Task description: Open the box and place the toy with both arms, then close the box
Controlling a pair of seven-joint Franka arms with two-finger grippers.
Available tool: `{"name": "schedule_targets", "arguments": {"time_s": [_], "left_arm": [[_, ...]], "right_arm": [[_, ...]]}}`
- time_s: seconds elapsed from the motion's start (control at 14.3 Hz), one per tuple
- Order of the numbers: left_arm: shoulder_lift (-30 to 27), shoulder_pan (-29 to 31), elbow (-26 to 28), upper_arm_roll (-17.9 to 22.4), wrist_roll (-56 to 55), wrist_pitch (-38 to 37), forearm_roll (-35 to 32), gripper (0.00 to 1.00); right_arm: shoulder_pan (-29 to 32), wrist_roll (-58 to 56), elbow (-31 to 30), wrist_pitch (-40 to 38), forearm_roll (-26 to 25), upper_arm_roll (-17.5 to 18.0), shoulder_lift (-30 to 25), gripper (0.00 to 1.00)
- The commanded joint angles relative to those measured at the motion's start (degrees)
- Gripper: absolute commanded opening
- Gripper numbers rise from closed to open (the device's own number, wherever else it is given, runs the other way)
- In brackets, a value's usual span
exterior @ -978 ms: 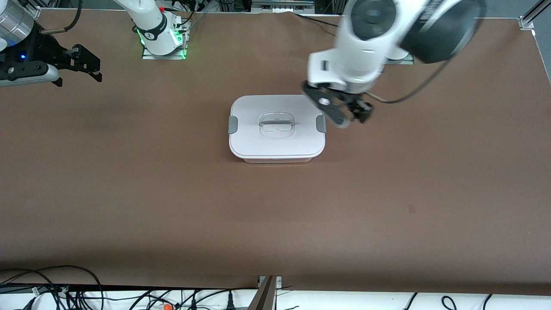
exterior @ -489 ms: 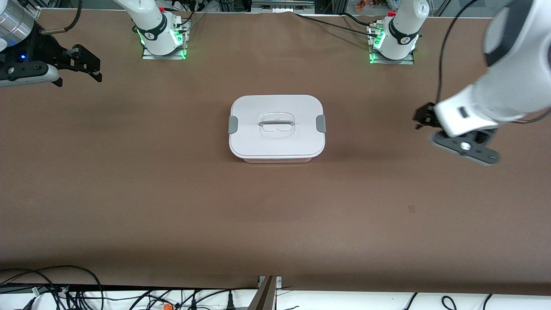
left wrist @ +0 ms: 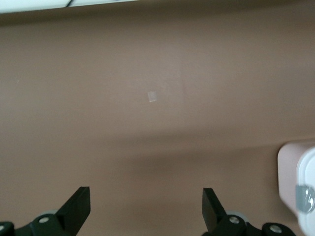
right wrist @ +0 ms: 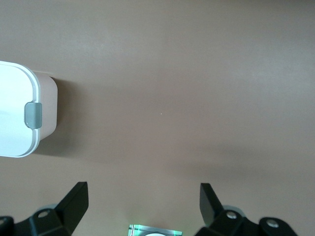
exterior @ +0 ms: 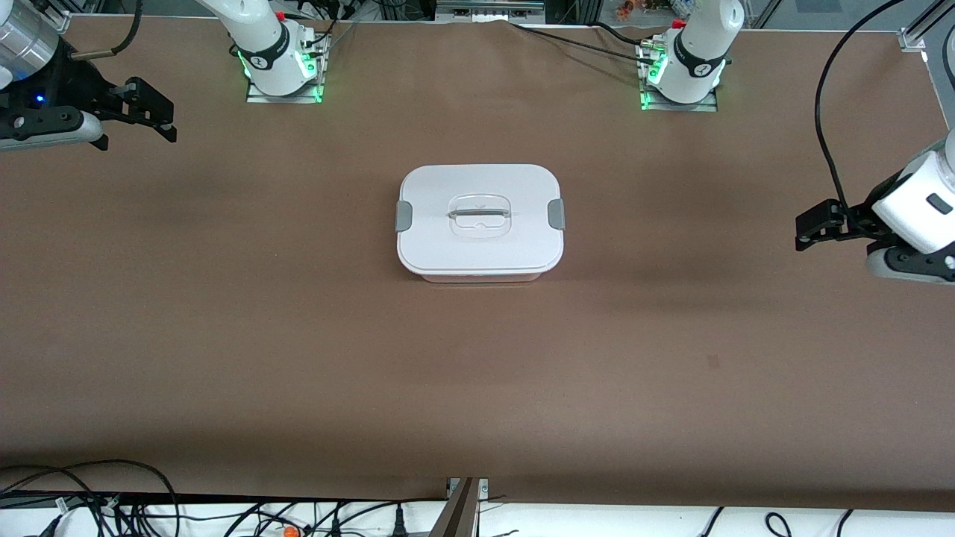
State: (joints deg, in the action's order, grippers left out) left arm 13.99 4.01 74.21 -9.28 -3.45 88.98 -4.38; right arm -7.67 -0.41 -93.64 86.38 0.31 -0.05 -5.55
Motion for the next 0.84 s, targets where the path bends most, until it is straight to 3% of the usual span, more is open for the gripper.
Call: {"name": "schedule_targets", "arguments": {"time_s": [0.0, 0.21, 0.35, 0.77], "left_arm": [[-14.7, -2.2, 18.4, 3.2, -3.4, 6.5, 1.3, 1.0], [-16.8, -3.6, 21.2, 3.6, -3.3, 6.1, 1.2, 1.0], [-16.6, -7.5, 21.7, 7.9, -3.1, 6.1, 1.0, 1.0], [-15.5, -7.7, 20.5, 7.6, -3.2, 4.3, 1.2, 1.0]], "right_arm": [[0.5, -0.1, 1.2, -0.3, 1.1, 0.1, 0.6, 1.0], [0.5, -0.1, 1.2, -0.3, 1.1, 0.1, 0.7, 1.0], [0.5, -0.1, 1.2, -0.3, 1.1, 0.1, 0.6, 1.0], [0.5, -0.2, 1.2, -0.2, 1.0, 0.1, 0.8, 1.0]]}}
